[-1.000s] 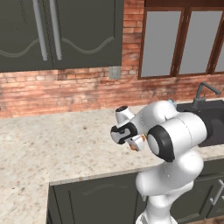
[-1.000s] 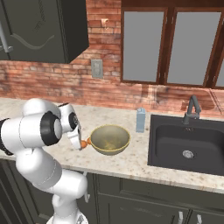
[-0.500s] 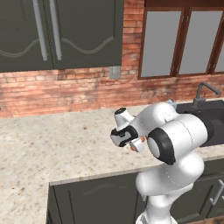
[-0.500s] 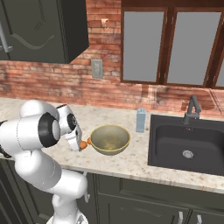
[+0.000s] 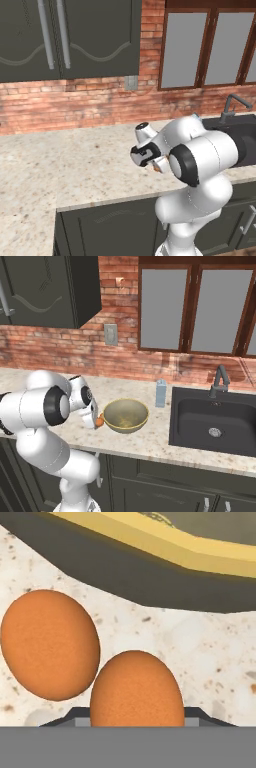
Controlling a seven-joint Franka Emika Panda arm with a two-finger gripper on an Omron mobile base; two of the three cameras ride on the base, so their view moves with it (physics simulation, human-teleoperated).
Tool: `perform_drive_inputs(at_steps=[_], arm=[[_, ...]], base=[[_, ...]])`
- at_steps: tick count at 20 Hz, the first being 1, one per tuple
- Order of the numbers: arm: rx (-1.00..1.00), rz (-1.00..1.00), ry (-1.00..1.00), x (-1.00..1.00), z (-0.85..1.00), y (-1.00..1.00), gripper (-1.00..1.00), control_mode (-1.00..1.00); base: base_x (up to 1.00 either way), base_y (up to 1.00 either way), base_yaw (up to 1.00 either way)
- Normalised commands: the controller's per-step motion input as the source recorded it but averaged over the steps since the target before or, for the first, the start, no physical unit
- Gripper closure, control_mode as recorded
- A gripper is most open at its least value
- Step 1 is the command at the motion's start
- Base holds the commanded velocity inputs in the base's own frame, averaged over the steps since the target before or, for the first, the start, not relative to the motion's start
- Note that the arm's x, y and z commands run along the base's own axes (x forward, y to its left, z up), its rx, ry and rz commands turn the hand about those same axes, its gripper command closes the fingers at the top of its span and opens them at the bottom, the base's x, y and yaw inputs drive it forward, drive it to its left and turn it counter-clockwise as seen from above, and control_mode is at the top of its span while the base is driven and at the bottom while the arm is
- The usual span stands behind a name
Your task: Gather the eggs and milk located in the vicinity of the sink area and place them right next to the bowl.
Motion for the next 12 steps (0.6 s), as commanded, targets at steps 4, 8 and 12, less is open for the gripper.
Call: perform_drive_inputs(at_steps=[4, 8, 12], arm=[[0.00, 0.00, 0.00, 0.00, 0.00, -0.16, 1.00, -1.00], [0.00, 0.00, 0.00, 0.00, -0.06, 0.00, 1.00, -1.00], [0.00, 0.00, 0.00, 0.00, -0.16, 0.00, 1.00, -1.00]], base=[[0.00, 0.00, 0.00], [0.00, 0.00, 0.00], [0.00, 0.00, 0.00]])
